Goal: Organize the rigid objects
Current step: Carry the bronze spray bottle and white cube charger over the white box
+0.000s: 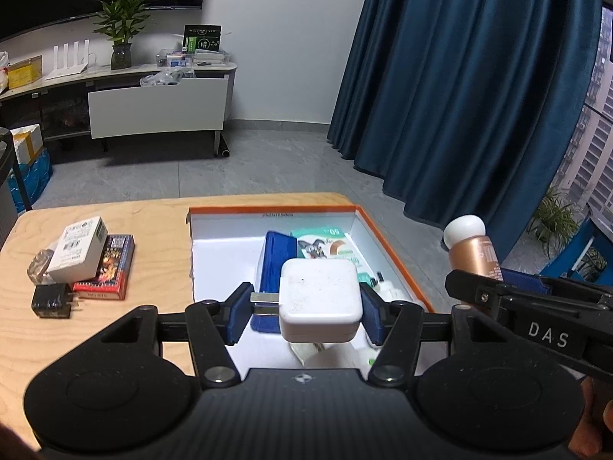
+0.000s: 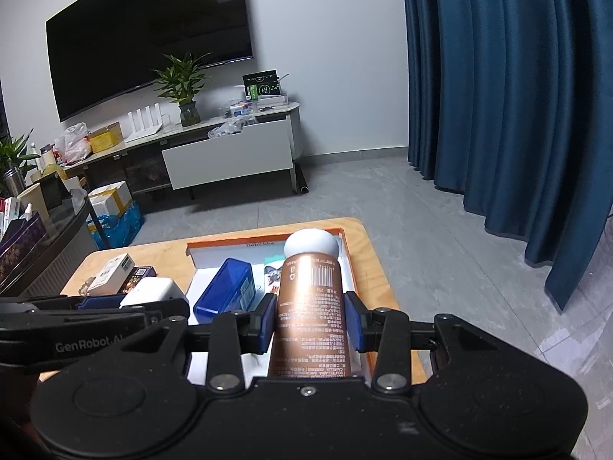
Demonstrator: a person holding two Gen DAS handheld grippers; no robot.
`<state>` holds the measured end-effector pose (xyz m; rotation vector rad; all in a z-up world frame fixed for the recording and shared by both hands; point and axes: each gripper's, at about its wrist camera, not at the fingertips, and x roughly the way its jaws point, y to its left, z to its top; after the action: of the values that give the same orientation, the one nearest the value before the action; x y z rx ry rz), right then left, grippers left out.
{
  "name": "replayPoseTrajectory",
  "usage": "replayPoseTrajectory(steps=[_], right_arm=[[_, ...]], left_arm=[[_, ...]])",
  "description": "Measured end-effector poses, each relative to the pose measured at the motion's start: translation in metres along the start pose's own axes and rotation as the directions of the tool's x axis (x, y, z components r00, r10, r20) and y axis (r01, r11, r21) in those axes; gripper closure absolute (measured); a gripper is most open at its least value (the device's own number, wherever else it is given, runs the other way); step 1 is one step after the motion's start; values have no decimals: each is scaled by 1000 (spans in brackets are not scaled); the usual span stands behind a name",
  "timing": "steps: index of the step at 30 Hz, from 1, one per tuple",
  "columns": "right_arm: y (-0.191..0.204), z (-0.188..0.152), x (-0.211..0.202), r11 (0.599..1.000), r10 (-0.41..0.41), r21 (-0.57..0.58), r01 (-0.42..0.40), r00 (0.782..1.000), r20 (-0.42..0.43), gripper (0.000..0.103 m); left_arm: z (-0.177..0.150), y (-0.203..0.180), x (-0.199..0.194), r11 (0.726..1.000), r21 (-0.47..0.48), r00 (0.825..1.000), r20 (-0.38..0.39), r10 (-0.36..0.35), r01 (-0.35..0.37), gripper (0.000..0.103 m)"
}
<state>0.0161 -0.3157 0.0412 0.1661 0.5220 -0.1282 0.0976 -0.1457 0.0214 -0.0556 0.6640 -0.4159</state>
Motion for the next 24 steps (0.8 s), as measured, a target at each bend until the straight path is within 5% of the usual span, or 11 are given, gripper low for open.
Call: replayPoseTrajectory(steps=[24], right_arm=[[-12,31,36,997,70,18,-69,997,-39,56]], left_arm=[[17,-4,26,1000,-3,1000,-16,-11,11,45]])
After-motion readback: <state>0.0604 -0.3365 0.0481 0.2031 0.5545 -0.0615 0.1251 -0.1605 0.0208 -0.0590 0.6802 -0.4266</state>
